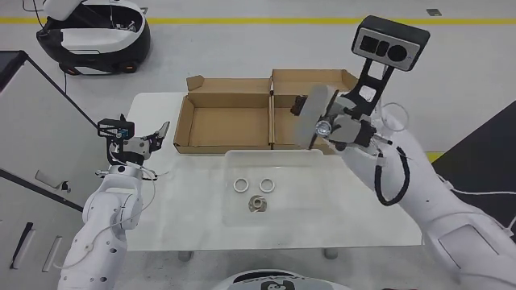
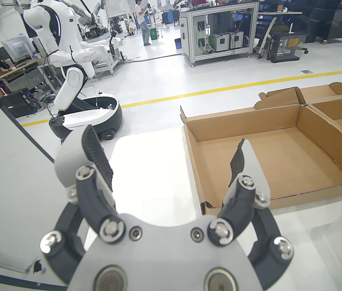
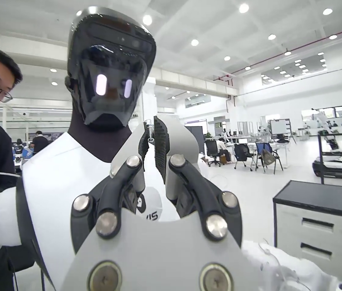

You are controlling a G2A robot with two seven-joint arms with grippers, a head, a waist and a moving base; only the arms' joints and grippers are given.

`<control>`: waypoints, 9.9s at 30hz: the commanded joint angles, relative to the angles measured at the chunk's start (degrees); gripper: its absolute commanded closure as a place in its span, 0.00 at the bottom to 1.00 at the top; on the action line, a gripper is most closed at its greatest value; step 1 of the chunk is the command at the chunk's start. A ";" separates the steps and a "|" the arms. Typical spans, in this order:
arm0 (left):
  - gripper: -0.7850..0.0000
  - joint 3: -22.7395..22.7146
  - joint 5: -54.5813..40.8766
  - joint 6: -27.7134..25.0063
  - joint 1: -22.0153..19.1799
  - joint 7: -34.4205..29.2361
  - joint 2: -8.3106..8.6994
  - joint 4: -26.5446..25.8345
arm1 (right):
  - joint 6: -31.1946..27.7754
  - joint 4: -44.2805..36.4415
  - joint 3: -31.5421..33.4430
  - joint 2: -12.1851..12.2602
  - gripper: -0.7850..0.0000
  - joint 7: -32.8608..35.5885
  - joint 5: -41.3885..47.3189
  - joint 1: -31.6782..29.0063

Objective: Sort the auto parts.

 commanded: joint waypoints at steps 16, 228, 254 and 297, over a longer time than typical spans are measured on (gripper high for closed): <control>0.00 0.00 0.00 0.00 0.00 0.00 0.00 0.00 | 0.07 0.56 1.68 -4.47 1.00 0.07 -3.61 -2.76; 0.00 0.00 0.00 0.00 0.00 0.00 0.00 0.00 | 9.90 87.14 -37.19 -10.88 0.55 1.16 -97.88 27.35; 0.00 0.00 0.00 0.00 0.00 0.00 0.00 0.00 | 0.00 75.53 -26.55 -0.91 0.00 -16.99 -84.99 30.36; 0.00 0.00 0.00 0.00 0.00 0.00 0.00 0.00 | 0.00 14.05 29.09 39.58 0.00 0.00 -22.39 -33.61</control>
